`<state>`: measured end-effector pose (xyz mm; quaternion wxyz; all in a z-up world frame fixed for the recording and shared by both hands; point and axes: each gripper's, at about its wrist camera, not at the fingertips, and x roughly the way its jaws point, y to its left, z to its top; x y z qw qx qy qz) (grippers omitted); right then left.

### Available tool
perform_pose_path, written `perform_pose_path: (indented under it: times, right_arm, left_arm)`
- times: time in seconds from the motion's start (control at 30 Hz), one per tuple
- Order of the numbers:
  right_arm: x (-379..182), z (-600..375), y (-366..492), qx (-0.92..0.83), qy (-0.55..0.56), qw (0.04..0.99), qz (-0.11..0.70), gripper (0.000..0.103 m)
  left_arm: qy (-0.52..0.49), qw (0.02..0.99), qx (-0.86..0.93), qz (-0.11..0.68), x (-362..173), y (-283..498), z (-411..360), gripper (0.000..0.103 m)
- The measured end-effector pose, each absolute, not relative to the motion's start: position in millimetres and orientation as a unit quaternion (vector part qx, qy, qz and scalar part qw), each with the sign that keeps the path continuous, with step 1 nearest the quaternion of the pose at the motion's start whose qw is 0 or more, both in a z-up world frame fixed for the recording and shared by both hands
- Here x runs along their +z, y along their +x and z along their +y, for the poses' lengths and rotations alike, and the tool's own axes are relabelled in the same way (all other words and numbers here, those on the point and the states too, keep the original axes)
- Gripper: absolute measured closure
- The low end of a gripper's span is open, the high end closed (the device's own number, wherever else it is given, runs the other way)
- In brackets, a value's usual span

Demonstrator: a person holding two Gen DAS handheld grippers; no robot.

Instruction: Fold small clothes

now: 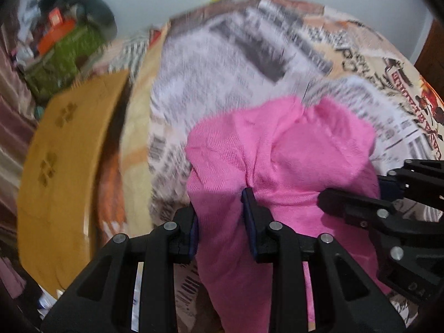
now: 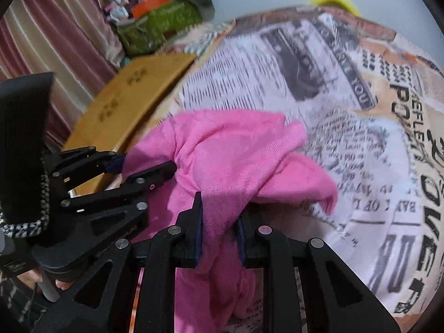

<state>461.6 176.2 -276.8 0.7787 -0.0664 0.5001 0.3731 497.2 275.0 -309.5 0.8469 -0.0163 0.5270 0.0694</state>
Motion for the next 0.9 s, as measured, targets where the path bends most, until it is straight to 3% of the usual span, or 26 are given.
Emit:
perform_pose_path:
  times: [0.3,0.43,0.57,0.9]
  right_arm:
    - [-284,165,447,0.358,-0.116,0.767,0.52,0.076]
    - [-255,151,440,0.364,-0.116,0.783,0.49,0.071]
    - [-236,150,435,0.392,-0.068,0.785,0.474,0.056]
    - [-300,171,422,0.383,-0.132,0.727,0.555,0.058]
  left_arm:
    - [-0.039,0.845,0.063,0.53,-308,472,285,0.053]
    - [-0.061,0.859,0.063,0.505,-280,451,298,0.053]
    - [-0.081,0.864,0.05,0.495,-270,433,300,0.052]
    - [-0.022,0.826,0.074,0.559,-326,414,284,0.049]
